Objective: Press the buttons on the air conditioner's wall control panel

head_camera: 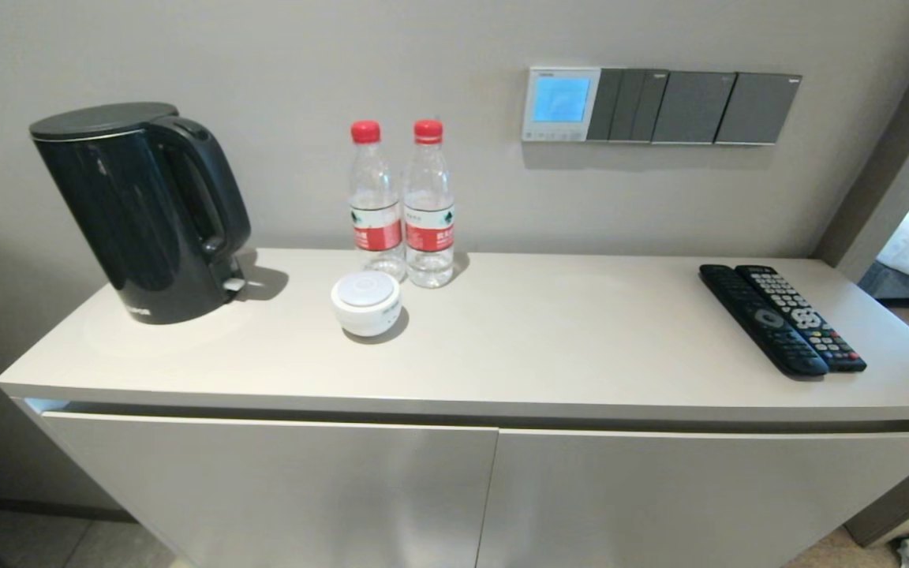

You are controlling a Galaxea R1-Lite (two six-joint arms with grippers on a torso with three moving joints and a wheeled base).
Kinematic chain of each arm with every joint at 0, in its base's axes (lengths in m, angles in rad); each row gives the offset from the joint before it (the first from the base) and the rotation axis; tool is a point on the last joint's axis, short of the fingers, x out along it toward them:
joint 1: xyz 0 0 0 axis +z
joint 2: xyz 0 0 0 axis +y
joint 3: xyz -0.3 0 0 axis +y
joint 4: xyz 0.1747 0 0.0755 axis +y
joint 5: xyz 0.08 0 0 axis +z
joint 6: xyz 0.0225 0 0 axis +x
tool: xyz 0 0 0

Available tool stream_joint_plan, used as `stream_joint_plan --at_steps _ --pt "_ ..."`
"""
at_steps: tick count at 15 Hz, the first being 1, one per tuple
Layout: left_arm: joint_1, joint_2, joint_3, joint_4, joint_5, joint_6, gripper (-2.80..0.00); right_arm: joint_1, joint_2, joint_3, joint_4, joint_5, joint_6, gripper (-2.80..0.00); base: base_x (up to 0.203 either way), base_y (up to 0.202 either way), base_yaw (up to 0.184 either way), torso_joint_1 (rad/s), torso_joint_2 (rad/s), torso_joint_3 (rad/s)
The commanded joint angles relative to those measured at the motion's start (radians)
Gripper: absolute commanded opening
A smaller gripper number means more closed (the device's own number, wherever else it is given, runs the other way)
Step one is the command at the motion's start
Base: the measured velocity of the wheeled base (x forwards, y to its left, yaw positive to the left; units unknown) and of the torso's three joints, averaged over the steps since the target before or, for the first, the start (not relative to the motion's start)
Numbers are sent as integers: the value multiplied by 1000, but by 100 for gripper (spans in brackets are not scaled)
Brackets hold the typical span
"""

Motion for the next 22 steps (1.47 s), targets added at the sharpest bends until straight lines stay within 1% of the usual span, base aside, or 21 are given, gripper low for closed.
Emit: stream_joint_plan --at_steps 1,2,4,9,11,13,22 --pt "0 0 0 0 1 -1 -280 1 -20 3 60 8 13 -280 0 0 0 0 0 0" --pt "0 0 0 0 2 -1 -280 2 -20 3 64 9 29 -280 0 0 0 0 0 0" --pt "0 0 0 0 1 -1 -280 0 -18 3 64 9 34 -280 0 0 0 0 0 0" --pt "0 0 0 0 1 -1 -280 1 -18 3 65 10 24 -280 0 0 0 0 0 0" --pt "0 0 0 0 1 -1 -280 3 -18 3 64 9 41 -280 0 0 0 0 0 0" --pt "0 0 0 0 1 -1 -280 3 -18 3 64 4 84 -280 0 0 0 0 0 0" --pt "0 0 0 0 1 -1 -280 3 -18 3 63 4 83 -280 0 0 0 0 0 0"
